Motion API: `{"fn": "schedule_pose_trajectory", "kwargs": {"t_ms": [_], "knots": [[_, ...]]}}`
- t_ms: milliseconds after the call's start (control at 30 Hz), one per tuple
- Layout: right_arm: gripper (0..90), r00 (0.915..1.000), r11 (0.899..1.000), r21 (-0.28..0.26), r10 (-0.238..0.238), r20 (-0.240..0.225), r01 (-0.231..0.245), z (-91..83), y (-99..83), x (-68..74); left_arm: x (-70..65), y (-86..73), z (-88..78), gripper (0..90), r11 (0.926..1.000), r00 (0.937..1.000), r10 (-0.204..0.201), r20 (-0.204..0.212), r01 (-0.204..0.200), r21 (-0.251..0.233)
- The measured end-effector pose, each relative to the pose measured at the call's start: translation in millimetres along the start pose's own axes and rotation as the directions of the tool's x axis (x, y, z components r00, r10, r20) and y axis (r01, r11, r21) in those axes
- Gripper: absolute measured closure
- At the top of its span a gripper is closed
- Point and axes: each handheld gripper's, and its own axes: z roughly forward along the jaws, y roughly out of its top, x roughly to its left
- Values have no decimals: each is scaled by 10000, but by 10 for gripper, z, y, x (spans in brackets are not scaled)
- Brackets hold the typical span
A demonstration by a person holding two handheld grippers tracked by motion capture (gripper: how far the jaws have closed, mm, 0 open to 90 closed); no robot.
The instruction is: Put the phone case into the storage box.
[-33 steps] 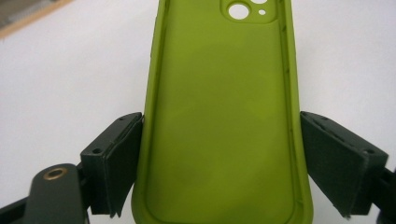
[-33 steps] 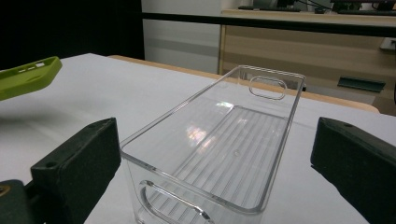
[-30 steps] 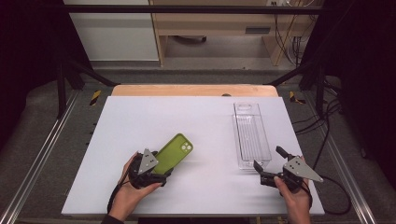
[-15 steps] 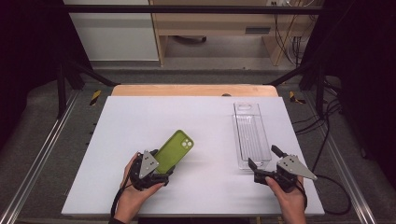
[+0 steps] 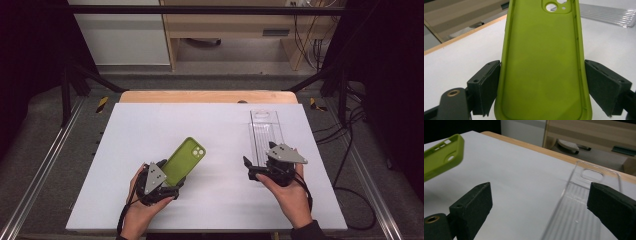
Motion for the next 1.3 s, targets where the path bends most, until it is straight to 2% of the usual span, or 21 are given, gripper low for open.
{"fn": "schedule_pose_trajectory", "kwargs": {"t_ms": [67, 167, 433, 567, 667, 933, 1300], "knots": [[69, 9999, 9999, 54, -101, -80, 102, 26, 35, 33, 5, -2, -7, 160, 10000, 10000, -28, -14, 28, 12], [70, 9984, 9984, 248, -497, -282, 504, 134, 127, 160, 22, 1, -41, 160, 9999, 9999, -83, -134, 82, -76], [63, 9934, 9955, 404, -826, -799, 860, 265, 242, 335, 36, 13, -79, 160, 9997, 9997, -100, -220, 95, -217], [62, 9931, 9964, 350, -742, -908, 777, 284, 288, 386, 18, 24, -91, 159, 9998, 9996, -90, -261, 85, -204], [62, 9929, 9972, 253, -681, -979, 709, 296, 314, 417, -8, 38, -97, 160, 9997, 9992, 30, -397, -40, -238], [66, 9907, 9985, 92, -521, -1253, 537, 332, 372, 502, -63, 60, -94, 160, 9992, 9985, 325, -450, -335, -225], [74, 9858, 9995, -85, -312, -1649, 302, 405, 436, 634, -138, 119, -123, 160, 9969, 9962, 612, -624, -641, -457]]}}
